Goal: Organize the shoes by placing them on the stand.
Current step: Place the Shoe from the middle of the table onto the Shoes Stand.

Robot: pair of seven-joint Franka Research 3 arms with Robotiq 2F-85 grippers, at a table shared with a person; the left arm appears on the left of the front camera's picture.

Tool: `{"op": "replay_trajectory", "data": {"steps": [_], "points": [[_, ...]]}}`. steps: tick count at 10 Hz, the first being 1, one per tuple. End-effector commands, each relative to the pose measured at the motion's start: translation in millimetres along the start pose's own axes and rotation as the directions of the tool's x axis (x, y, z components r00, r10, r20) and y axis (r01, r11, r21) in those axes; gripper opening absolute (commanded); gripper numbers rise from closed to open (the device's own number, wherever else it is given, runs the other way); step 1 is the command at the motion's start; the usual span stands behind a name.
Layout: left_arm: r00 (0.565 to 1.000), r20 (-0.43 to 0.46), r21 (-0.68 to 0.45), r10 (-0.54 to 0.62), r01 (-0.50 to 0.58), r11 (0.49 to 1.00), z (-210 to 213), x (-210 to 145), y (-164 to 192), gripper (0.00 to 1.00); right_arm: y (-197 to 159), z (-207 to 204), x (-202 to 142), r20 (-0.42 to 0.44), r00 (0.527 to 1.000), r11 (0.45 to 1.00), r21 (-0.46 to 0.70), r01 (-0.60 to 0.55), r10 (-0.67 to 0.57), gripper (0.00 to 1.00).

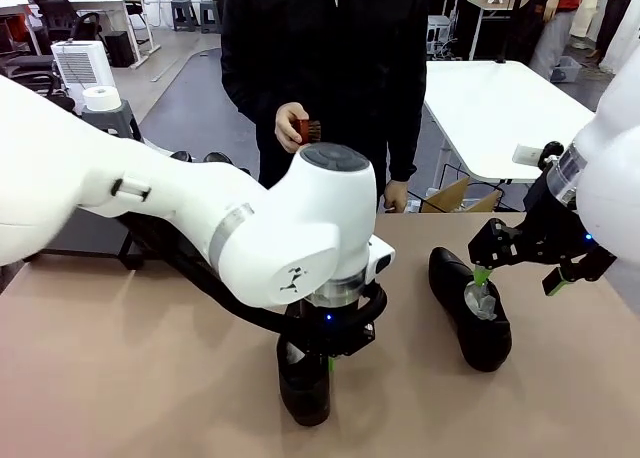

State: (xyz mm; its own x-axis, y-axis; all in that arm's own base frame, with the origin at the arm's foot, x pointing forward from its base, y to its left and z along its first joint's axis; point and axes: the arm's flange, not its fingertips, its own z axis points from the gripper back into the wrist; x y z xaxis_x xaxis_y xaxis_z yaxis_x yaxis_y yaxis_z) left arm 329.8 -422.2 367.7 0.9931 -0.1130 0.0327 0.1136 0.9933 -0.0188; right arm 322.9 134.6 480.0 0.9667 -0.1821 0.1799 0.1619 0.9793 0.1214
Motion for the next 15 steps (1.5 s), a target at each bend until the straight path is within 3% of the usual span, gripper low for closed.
{"op": "replay_trajectory", "data": {"steps": [1,2,5,6,8,9,10,11,12,14,15], "points": [[0.998,0.054,-0.029,-0.031,0.033,0.999,70.4,-31.4,41.1,0.00,-2.8,1.7,0.9,0.000,1.000,1.000,-0.004,-0.017,0.017,1.00],[0.993,0.074,-0.028,-0.089,0.092,0.995,104.0,-45.8,66.6,0.00,-2.8,1.7,0.9,0.000,1.000,1.000,-0.004,-0.017,0.017,1.00],[0.943,0.321,-0.011,-0.086,0.094,0.995,171.4,-45.2,155.6,0.00,-2.8,1.7,0.9,0.000,1.000,1.000,-0.004,-0.017,0.017,1.00],[0.936,0.329,0.031,-0.128,0.125,0.992,180.4,-32.8,186.6,0.00,-2.8,1.7,0.9,0.000,1.000,1.000,-0.004,-0.017,0.017,1.00],[0.922,0.385,0.007,0.045,-0.052,0.999,197.9,-23.2,222.8,0.00,-2.8,1.7,0.9,0.000,1.000,1.000,-0.004,-0.017,0.017,1.00],[0.942,0.324,0.032,-0.083,0.077,0.996,199.6,-38.9,197.5,0.00,-2.8,1.7,0.9,0.000,1.000,1.000,-0.004,-0.017,0.017,1.00],[0.942,0.324,0.032,-0.083,0.077,0.996,199.6,-38.9,197.5,0.00,-2.8,1.7,0.9,0.000,1.000,1.000,-0.004,-0.017,0.017,1.00],[0.938,0.347,0.033,-0.023,0.013,0.999,202.9,-25.4,229.8,0.00,-2.8,1.7,0.9,0.000,1.000,1.000,-0.004,-0.017,0.017,1.00],[0.927,0.359,0.128,-0.106,0.064,0.990,200.0,-14.2,241.3,0.00,-2.8,1.7,0.9,0.000,1.000,1.000,-0.004,-0.017,0.017,1.00],[0.903,0.400,0.191,-0.158,0.087,0.978,210.5,27.0,304.3,0.00,-2.8,1.7,0.9,0.000,1.000,1.000,-0.004,-0.017,0.017,1.00],[0.888,0.439,0.303,-0.132,-0.008,0.953,215.5,47.4,338.9,0.00,-2.8,1.7,0.9,0.000,1.000,1.000,-0.004,-0.017,0.017,1.00]]}}
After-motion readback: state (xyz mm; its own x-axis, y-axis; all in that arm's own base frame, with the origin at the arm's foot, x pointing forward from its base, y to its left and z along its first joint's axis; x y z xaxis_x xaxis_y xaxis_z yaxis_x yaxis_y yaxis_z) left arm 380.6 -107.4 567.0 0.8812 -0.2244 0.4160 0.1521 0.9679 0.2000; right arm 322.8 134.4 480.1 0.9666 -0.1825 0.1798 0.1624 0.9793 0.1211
